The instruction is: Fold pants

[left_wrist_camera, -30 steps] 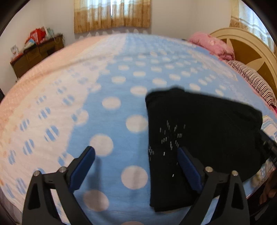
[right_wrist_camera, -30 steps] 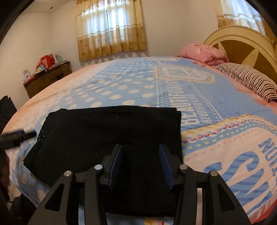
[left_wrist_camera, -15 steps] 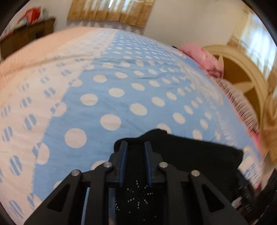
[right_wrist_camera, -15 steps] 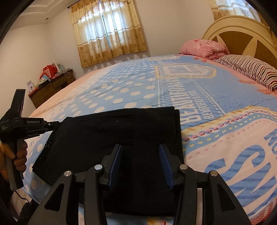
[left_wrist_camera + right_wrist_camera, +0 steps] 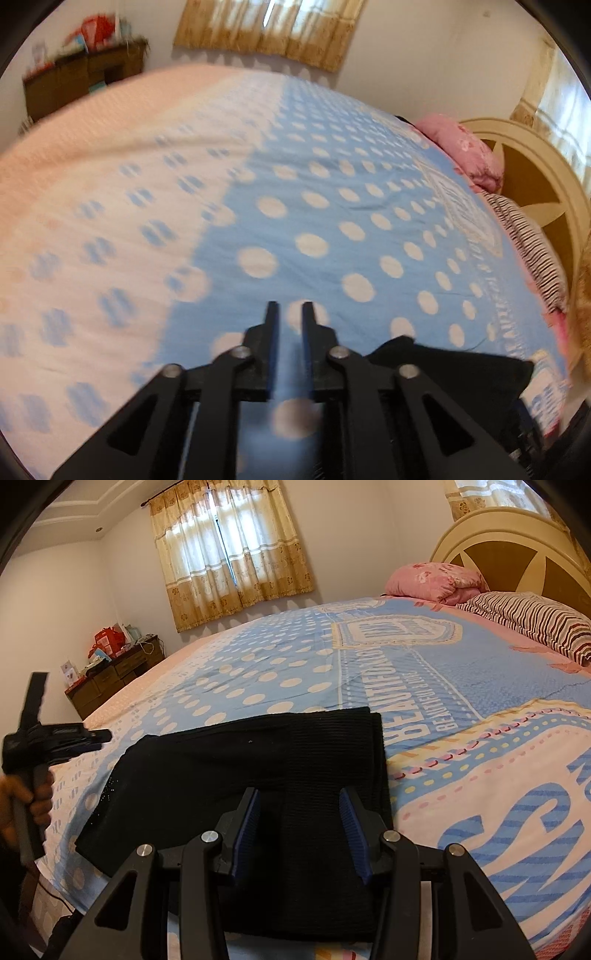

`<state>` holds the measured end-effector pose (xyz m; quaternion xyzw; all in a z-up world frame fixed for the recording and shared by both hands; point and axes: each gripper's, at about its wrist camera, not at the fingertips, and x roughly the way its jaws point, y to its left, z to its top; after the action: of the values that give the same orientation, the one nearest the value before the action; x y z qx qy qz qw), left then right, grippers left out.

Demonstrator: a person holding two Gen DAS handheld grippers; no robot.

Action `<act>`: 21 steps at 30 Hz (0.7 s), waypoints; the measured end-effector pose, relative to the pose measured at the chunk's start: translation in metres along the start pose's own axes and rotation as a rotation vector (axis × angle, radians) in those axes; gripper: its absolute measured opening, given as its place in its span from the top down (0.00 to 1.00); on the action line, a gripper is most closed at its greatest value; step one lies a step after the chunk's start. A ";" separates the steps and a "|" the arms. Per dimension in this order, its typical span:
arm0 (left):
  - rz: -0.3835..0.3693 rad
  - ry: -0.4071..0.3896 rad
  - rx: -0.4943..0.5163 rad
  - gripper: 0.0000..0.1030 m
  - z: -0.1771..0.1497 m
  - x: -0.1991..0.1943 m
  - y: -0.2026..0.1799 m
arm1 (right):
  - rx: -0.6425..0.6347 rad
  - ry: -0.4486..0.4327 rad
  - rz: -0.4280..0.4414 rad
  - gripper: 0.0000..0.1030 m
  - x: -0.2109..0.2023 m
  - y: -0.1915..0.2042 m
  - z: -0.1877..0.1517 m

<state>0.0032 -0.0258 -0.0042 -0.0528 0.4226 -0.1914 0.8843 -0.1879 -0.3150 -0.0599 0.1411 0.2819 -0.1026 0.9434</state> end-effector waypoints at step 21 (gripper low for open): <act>-0.087 0.088 0.018 0.19 -0.064 -0.012 -0.025 | 0.288 0.017 0.060 0.51 -0.032 -0.048 -0.008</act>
<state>-0.0601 -0.0394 -0.0296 -0.0549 0.4565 -0.2357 0.8562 -0.2313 -0.3542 -0.0589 0.2840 0.2677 -0.1124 0.9138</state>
